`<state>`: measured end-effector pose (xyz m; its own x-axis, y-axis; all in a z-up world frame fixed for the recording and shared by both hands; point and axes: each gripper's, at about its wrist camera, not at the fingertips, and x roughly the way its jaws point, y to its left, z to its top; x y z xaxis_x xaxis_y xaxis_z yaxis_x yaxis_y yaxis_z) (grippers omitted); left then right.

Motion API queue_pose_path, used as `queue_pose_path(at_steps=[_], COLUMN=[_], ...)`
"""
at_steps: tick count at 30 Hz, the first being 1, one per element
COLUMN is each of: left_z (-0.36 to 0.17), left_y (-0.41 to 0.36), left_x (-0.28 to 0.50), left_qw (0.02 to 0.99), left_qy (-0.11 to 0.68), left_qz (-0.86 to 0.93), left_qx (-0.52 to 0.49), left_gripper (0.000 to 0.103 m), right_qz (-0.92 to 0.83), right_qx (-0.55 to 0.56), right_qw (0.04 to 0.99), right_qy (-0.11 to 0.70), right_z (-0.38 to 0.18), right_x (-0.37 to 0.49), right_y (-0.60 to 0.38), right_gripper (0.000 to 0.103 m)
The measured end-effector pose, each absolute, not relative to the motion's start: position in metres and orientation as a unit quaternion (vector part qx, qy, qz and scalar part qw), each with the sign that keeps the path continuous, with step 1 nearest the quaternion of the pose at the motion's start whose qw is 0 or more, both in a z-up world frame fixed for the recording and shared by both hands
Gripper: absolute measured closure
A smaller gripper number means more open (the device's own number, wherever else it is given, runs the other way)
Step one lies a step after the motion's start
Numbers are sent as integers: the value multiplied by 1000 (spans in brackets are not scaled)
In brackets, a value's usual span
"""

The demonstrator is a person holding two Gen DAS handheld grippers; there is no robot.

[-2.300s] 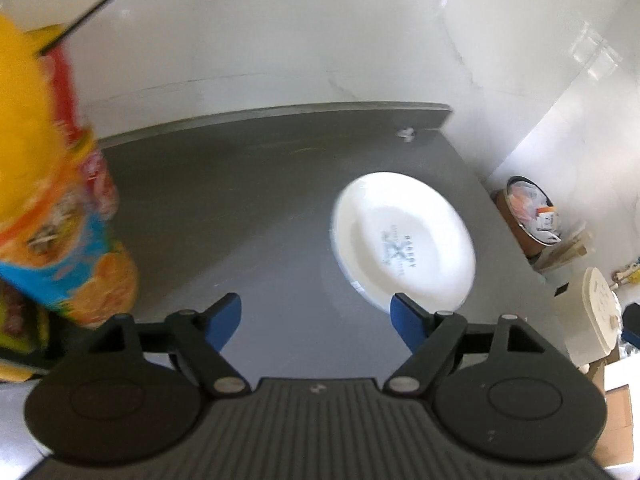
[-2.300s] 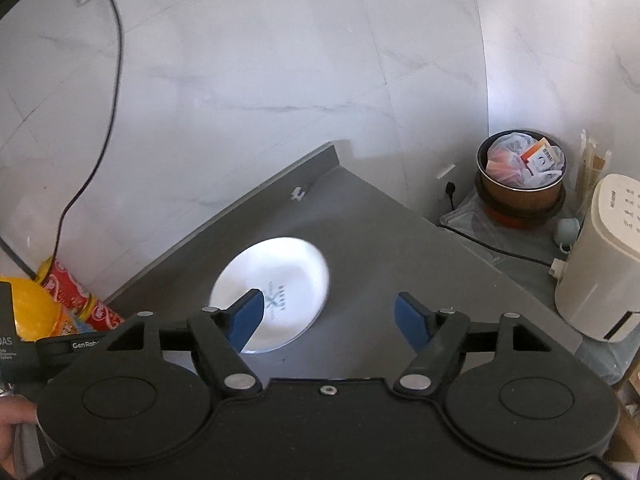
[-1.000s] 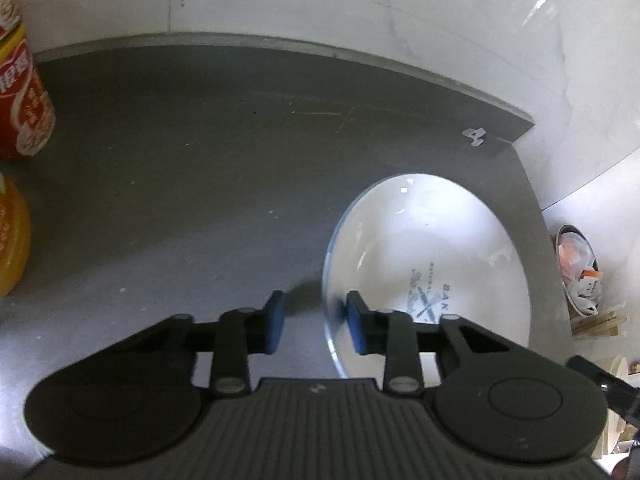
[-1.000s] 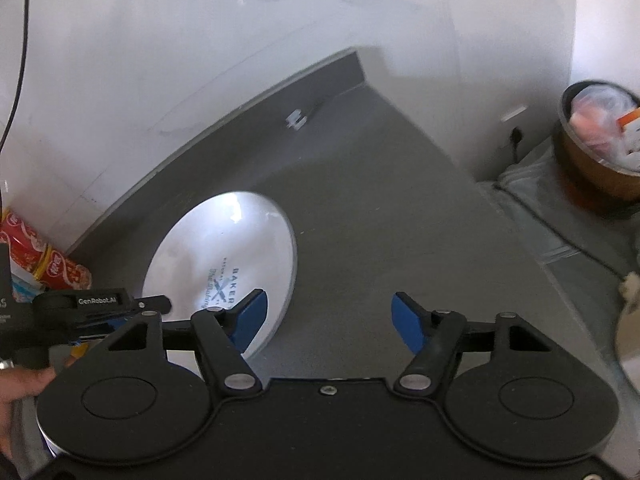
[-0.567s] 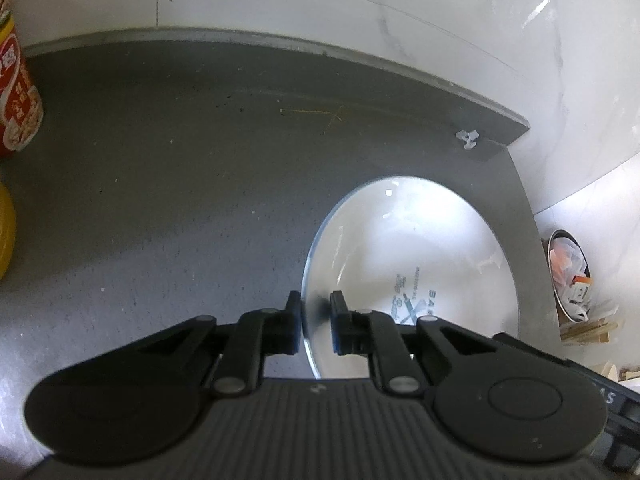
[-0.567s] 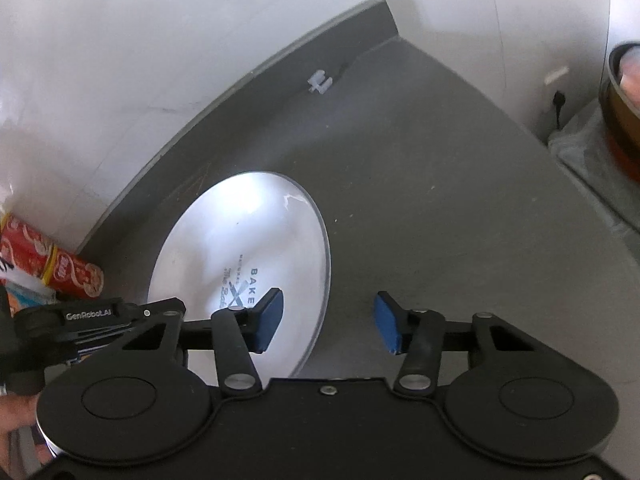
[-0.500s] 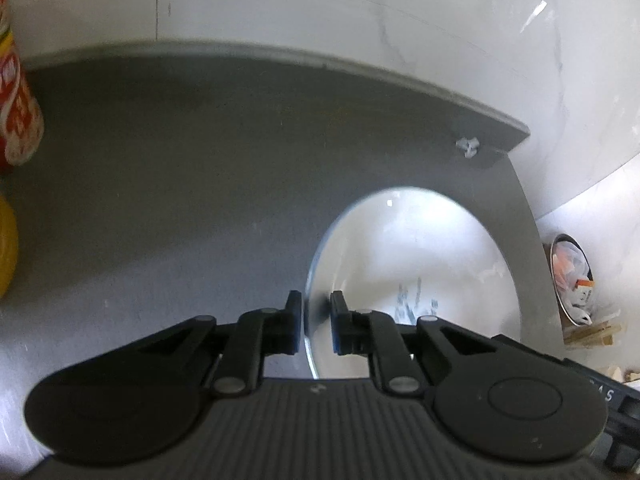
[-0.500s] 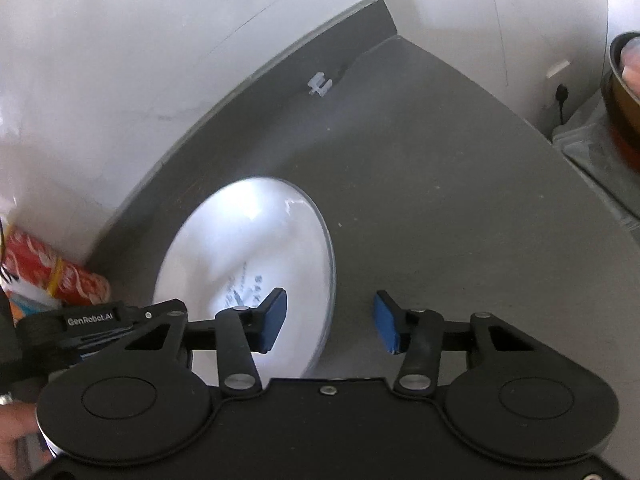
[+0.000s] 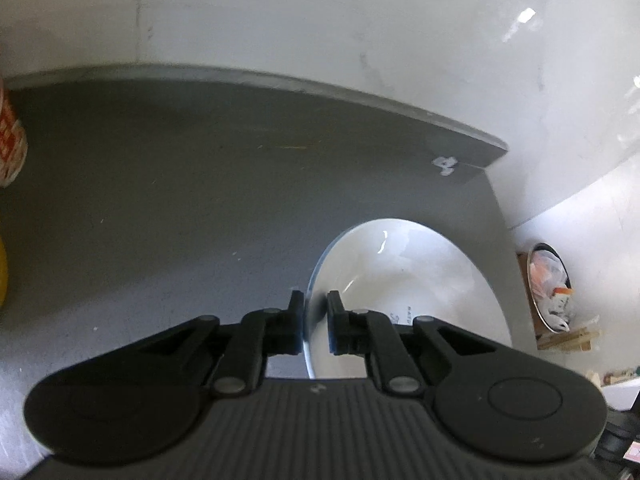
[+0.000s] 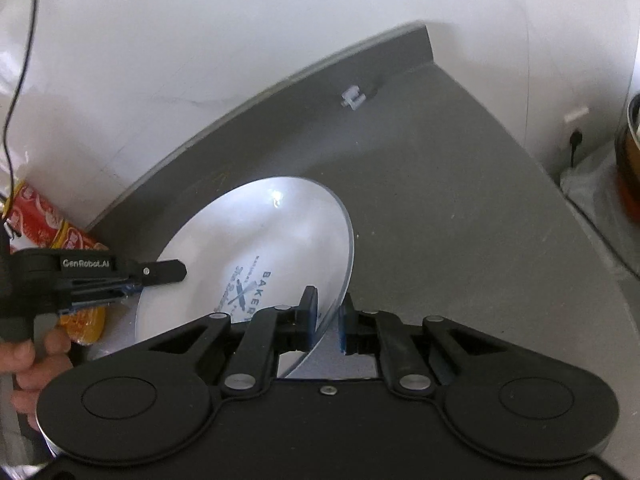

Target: Organize plates and bowls

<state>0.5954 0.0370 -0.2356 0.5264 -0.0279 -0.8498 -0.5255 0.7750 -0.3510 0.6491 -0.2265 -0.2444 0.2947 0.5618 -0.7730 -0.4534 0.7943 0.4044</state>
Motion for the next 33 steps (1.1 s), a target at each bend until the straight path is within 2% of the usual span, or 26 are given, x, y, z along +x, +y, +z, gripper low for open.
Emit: queue_pose_path(at_steps=[22, 33], left_z=[-174, -149], left_y=[12, 33], left_x=[558, 516], left_qw=[845, 854], left_qy=[437, 428], left_qz=[95, 84], left_qx=[-294, -282], left_gripper=[93, 93], right_qz=[293, 285], right_qx=[29, 42], right_qw=[844, 854], right_qy=[449, 432], right_z=[-174, -157], right_x=[585, 537], right_y=[-248, -228], right_gripper=[92, 92])
